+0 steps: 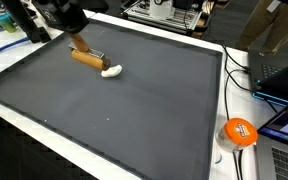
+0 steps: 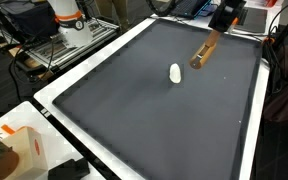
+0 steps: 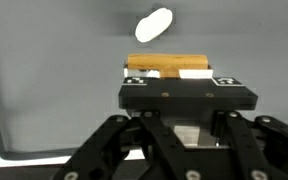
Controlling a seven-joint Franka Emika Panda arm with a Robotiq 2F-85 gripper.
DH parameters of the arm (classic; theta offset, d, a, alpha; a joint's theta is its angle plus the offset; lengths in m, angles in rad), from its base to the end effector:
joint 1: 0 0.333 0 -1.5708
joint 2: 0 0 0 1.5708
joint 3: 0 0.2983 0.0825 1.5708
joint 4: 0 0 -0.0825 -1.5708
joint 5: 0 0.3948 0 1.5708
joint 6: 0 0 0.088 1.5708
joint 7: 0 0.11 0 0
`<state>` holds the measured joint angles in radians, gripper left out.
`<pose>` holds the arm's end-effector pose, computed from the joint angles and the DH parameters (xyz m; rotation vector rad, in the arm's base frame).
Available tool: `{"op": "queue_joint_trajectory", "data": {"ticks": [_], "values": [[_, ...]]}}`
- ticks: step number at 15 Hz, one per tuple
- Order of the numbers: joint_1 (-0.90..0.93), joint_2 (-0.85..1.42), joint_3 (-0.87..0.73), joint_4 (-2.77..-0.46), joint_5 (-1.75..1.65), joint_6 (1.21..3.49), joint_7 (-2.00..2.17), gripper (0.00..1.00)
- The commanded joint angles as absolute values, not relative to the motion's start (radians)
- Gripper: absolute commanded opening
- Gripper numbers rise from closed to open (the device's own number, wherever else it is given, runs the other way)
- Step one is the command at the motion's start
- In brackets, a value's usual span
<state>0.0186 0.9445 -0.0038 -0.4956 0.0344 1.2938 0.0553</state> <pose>0.7416 0.0170 0.4527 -3.1074 0.0500 0.2293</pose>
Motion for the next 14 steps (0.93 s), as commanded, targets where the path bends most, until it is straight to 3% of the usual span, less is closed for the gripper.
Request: {"op": "queue_joint_trajectory", "data": {"ticks": [1, 14], "values": [[0.012, 0.943, -0.007, -0.495, 0.037, 1.310, 0.068, 0.22], [-0.113, 0.819, 0.043, -0.529, 0.160, 1.266, 0.032, 0.22]]}}
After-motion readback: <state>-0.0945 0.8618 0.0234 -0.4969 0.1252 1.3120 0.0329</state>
